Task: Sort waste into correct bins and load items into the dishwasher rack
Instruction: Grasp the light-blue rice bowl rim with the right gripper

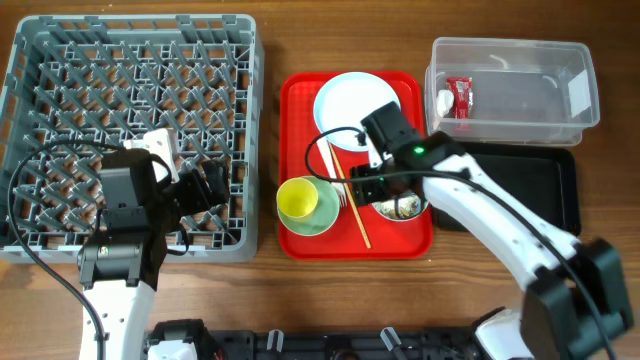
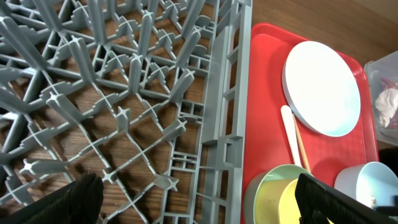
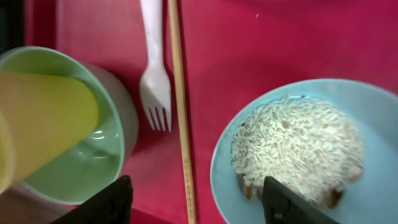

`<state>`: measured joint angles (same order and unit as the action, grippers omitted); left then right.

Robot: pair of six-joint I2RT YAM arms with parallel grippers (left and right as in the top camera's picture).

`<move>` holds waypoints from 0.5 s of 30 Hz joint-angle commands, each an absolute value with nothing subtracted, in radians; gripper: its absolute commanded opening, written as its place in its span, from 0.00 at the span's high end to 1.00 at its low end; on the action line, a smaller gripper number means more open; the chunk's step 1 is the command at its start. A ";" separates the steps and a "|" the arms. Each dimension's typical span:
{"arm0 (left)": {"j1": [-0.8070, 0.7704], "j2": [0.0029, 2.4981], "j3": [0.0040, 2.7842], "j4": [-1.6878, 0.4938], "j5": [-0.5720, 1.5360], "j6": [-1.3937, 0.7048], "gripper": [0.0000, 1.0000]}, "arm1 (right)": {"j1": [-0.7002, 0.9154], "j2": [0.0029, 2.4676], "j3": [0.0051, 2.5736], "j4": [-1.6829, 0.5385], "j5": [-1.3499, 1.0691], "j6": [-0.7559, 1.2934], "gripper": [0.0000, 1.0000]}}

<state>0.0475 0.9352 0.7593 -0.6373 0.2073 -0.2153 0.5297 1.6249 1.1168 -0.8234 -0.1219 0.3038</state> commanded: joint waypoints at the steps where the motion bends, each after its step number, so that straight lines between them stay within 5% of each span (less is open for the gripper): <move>1: 0.042 0.937 0.776 -0.641 0.216 -0.221 0.00 | 0.534 1.707 1.106 -0.817 -0.129 0.321 0.42; 11: 0.042 0.937 0.776 -0.641 0.216 -0.221 0.00 | 0.534 1.825 1.106 -0.810 -0.129 0.345 0.73; 15: 0.042 0.937 0.776 -0.641 0.216 -0.221 0.00 | 0.536 1.831 1.106 -0.805 -0.132 0.372 0.77</move>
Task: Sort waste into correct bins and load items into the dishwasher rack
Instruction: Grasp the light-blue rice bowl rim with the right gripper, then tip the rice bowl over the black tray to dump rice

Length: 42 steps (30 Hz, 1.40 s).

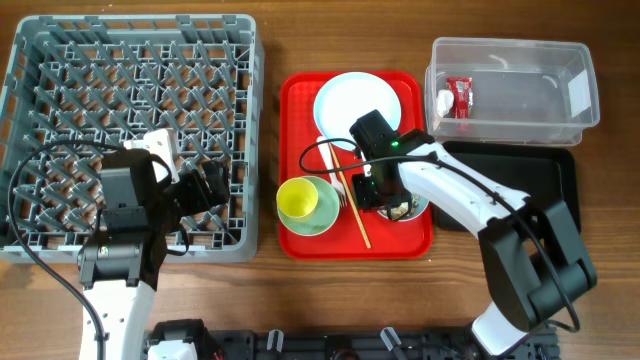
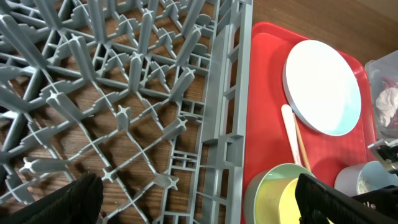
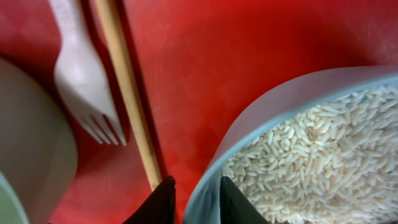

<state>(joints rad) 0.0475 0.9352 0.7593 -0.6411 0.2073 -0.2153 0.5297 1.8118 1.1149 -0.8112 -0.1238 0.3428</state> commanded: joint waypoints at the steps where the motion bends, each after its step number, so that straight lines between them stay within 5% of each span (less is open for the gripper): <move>1: 0.042 0.937 0.776 -0.641 0.216 -0.221 0.00 | 0.536 1.831 1.106 -0.805 -0.131 0.375 0.78; 4: 0.042 0.937 0.776 -0.641 0.216 -0.221 0.00 | 0.536 1.831 1.106 -0.802 -0.128 0.385 0.80; 7: 0.042 0.937 0.776 -0.641 0.216 -0.221 0.00 | 0.536 1.831 1.107 -0.801 -0.125 0.399 0.96; 25: 0.042 0.937 0.776 -0.640 0.216 -0.221 0.00 | 0.482 1.551 1.152 -0.831 -0.115 0.419 0.96; 32: 0.042 0.937 0.776 -0.640 0.216 -0.221 0.00 | 0.307 1.443 1.152 -0.876 -0.184 0.416 0.96; 42: 0.042 0.937 0.776 -0.641 0.216 -0.221 0.00 | -0.033 1.491 1.127 -0.878 -0.578 0.220 0.96</move>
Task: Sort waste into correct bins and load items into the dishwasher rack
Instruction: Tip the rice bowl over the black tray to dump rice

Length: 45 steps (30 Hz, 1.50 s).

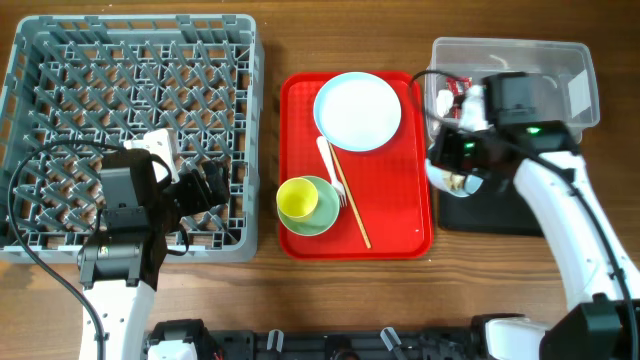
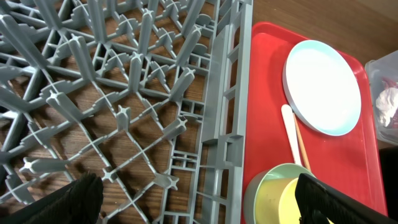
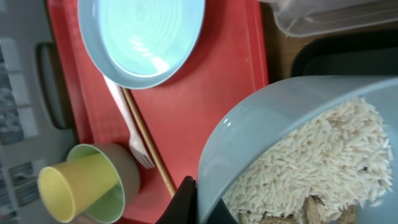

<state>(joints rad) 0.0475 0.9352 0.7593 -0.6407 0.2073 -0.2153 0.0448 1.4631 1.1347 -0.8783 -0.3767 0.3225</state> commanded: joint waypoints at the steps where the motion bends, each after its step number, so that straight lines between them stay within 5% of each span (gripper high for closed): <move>1: 0.042 0.937 0.776 -0.640 0.216 -0.221 0.00 | -0.064 1.496 1.117 -0.879 -0.617 0.198 0.96; 28: 0.042 0.937 0.776 -0.641 0.216 -0.221 0.00 | -0.545 1.806 1.019 -0.811 -1.535 0.032 0.96; 45: 0.042 0.937 0.776 -0.641 0.216 -0.221 0.00 | -0.693 1.807 1.019 -0.663 -1.623 0.468 0.96</move>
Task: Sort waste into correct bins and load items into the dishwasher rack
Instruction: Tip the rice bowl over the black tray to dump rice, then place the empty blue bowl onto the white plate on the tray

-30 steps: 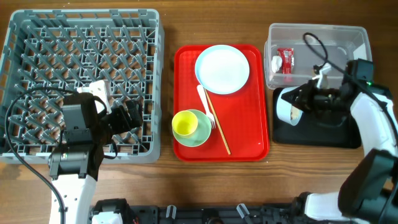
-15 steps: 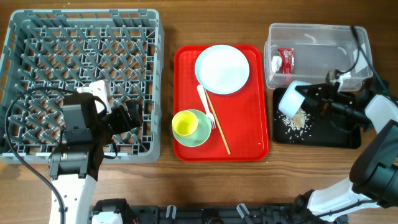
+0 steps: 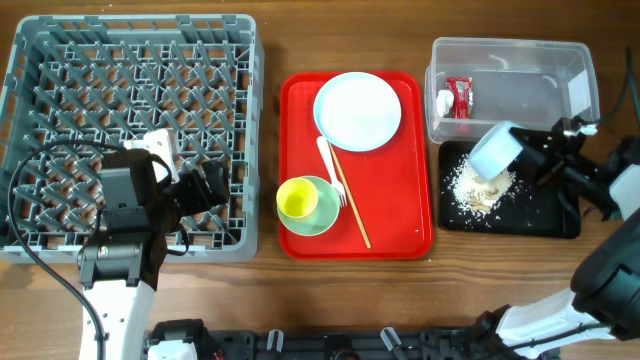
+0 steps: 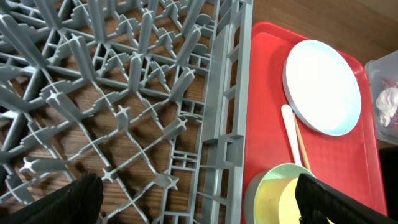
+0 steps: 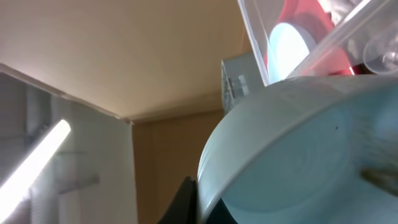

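My right gripper [image 3: 530, 152] is shut on the rim of the light blue bowl [image 3: 494, 152], which is tipped over the black tray [image 3: 560, 215]. A heap of rice [image 3: 474, 190] lies on that tray. In the right wrist view the bowl [image 5: 311, 137] fills the frame, its inside nearly bare. On the red tray [image 3: 390, 225] are a white plate [image 3: 357, 110], a white fork [image 3: 331, 170], a chopstick [image 3: 352, 205] and a yellow cup [image 3: 297, 199] standing in a green bowl [image 3: 318, 213]. My left gripper [image 4: 193, 202] hangs open over the grey rack [image 3: 130, 130].
A clear plastic bin [image 3: 512, 85] at the back right holds a red wrapper [image 3: 459, 96] and a crumpled white scrap [image 3: 443, 101]. The rack's near right wall [image 4: 221, 143] runs beside the red tray.
My right gripper has moved right with the blue bowl and tipped it over the black tray. The rice that was in the bowl now lies on the tray. The left arm has not moved.
My right gripper stood open over the rice bowl on the red tray. Then it was closing on the bowl's rim. Later it held the full bowl at the black tray's left edge, and now the bowl is tipped and its rice lies on the tray.
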`<state>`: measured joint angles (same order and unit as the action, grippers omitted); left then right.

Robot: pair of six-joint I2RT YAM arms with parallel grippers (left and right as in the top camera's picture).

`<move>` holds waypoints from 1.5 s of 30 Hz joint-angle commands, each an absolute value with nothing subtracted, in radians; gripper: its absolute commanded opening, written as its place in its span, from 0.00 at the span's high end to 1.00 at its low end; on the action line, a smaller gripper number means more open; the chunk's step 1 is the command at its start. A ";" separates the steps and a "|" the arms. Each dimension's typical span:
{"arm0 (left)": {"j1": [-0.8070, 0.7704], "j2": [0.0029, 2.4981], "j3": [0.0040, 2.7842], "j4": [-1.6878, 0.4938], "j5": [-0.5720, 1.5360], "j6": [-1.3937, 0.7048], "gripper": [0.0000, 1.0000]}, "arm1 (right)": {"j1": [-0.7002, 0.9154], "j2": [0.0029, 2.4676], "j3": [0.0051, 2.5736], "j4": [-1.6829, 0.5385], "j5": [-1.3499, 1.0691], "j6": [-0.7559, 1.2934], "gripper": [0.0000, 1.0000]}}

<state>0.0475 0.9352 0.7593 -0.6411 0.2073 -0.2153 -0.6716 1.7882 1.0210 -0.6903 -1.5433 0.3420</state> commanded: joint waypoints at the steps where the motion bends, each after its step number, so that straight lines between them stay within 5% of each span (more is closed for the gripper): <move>1: 0.042 0.937 0.776 -0.641 0.216 -0.221 0.00 | -0.701 1.807 1.019 -0.654 -1.623 0.504 0.96; 9: 0.042 0.937 0.776 -0.641 0.216 -0.221 0.00 | -0.724 1.807 1.019 -0.595 -1.623 0.542 0.96; 21: 0.042 0.937 0.776 -0.640 0.216 -0.221 0.00 | -0.630 1.766 1.023 -0.897 -1.258 0.004 0.96; 30: 0.042 0.937 0.776 -0.639 0.216 -0.221 0.00 | -0.537 1.494 1.073 -0.931 -1.118 -0.022 0.96; 45: 0.042 0.937 0.776 -0.626 0.216 -0.221 0.00 | 0.196 1.321 1.135 -0.454 -0.393 0.098 0.96</move>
